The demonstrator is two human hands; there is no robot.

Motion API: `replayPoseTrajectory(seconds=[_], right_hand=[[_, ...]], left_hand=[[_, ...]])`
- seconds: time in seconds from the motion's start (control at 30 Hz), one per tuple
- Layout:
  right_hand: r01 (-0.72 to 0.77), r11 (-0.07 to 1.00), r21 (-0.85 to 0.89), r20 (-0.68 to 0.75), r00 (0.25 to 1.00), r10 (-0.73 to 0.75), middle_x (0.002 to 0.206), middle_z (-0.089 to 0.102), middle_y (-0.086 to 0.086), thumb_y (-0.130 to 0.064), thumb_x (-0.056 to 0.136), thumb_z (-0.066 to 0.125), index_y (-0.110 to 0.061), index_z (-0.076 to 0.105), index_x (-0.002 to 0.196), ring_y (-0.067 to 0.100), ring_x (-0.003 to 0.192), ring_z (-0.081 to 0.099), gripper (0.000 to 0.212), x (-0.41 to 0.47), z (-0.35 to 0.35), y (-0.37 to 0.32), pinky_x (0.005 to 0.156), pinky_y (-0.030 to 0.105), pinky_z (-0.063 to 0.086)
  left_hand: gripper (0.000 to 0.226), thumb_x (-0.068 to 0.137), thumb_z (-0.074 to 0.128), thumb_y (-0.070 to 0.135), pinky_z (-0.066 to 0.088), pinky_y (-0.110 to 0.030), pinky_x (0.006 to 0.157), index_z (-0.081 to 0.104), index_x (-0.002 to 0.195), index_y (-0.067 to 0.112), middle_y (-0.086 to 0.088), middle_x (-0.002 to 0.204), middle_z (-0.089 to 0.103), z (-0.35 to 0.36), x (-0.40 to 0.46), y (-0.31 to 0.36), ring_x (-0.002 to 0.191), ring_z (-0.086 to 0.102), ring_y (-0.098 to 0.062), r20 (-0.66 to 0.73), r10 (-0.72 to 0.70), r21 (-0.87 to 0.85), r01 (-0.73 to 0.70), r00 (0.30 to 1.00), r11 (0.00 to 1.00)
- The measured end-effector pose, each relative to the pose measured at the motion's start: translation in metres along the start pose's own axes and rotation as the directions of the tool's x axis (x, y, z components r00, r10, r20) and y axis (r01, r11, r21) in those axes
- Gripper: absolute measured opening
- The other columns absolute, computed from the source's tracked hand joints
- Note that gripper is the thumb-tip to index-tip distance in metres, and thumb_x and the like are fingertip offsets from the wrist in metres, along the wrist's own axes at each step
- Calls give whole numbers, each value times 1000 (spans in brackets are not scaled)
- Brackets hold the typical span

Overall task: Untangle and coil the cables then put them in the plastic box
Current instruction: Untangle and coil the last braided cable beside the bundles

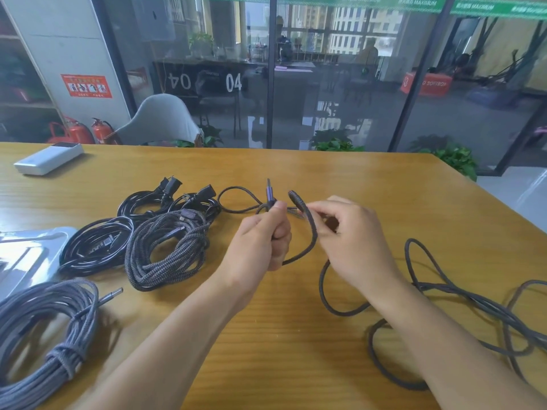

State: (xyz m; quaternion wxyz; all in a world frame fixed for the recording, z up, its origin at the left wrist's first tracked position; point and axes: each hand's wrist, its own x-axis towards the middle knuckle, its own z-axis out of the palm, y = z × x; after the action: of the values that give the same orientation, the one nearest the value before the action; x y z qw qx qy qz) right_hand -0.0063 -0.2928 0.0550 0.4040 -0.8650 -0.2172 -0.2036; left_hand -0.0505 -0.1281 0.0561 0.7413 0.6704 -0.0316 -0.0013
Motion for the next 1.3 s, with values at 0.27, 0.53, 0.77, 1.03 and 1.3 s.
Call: replayPoseTrajectory(seconds=[0.27, 0.53, 0.77, 1.03, 1.3], right_hand=[[-403, 909, 110, 363, 867, 341, 88, 57, -10, -47, 110, 44, -30, 63, 135, 12, 70, 54, 36, 7, -9, 31, 62, 27, 44], [-444, 575, 687, 493, 866, 81, 71, 38, 0, -70, 92, 59, -17, 56, 81, 17, 64, 34, 55, 20, -61, 49, 77, 33, 39], [-179, 984, 20, 821, 565, 86, 74, 63, 11, -43, 88, 81, -25, 75, 73, 14, 67, 52, 25, 15, -71, 35, 68, 31, 43], [-80, 946, -315, 58, 993, 104, 55, 65, -3, -52, 93, 73, -25, 62, 74, 18, 58, 66, 35, 23, -23, 40, 58, 32, 54], [-2, 984, 179, -187, 982, 36, 52, 48, -2, -37, 101, 68, -14, 54, 74, 9, 49, 36, 37, 10, -11, -2, 49, 23, 29]], left_hand=[[47, 112, 38, 36, 13, -26, 50, 32, 67, 22, 2, 60, 15, -11, -4, 5, 53, 11, -15, 22, 38, -81, -36, 999, 996], [49, 112, 39, 35, 9, -28, 49, 33, 65, 23, 4, 58, 17, -43, -4, 12, 51, 12, -14, -134, 60, -150, -80, 989, 985], [52, 110, 41, 37, 7, -30, 49, 35, 60, 25, 7, 55, 16, -41, -8, 23, 49, 11, -13, -132, 33, -347, -77, 991, 935], [48, 101, 45, 41, 15, -22, 39, 40, 56, 27, 13, 47, 20, -21, -20, 27, 42, 10, -10, 363, 0, -427, 166, 932, 889], [47, 111, 39, 38, 12, -27, 48, 29, 68, 21, 4, 57, 20, 6, -15, 7, 50, 14, -15, 284, -103, -12, 111, 953, 994]])
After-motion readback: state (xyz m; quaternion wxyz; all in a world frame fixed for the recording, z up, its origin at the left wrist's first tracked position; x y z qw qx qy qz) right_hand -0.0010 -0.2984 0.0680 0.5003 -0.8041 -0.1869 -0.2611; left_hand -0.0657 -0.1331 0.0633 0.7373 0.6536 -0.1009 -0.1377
